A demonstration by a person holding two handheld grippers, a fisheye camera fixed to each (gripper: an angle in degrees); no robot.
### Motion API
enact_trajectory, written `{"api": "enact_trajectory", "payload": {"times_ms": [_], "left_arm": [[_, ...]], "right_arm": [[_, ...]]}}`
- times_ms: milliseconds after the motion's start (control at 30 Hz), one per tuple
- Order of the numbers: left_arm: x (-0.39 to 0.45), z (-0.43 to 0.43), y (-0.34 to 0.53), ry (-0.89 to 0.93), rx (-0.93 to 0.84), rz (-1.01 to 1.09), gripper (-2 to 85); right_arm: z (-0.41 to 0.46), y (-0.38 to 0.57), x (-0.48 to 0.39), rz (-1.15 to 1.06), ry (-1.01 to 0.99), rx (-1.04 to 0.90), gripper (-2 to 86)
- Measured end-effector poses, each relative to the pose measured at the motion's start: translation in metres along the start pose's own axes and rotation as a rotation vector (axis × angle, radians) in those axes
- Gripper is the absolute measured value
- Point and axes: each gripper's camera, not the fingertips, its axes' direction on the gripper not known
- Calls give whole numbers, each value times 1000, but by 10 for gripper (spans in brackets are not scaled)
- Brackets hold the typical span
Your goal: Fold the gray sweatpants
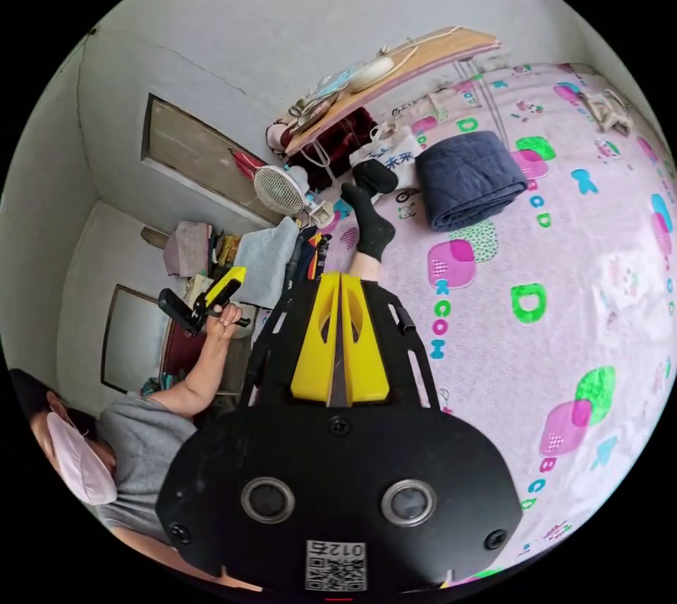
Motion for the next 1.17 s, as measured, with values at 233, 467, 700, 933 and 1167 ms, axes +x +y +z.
{"api": "enact_trajectory", "payload": {"times_ms": [233,467,700,933,1167], "left_arm": [[170,134,-83,493,-61,144,5],[370,205,-114,839,-220,431,5],[539,234,-103,1138,-411,582,8],[647,213,-94,1292,-489,802,8],[687,209,-119,1345,-520,827,9]], "right_arm": [[-257,25,130,133,223,219,-8],[-429,126,265,448,304,529,-7],[-547,201,276,641,644,643,-7],[-673,277,196,964,1016,666,-5],[-847,372,123,1430,999,1188,93]]}}
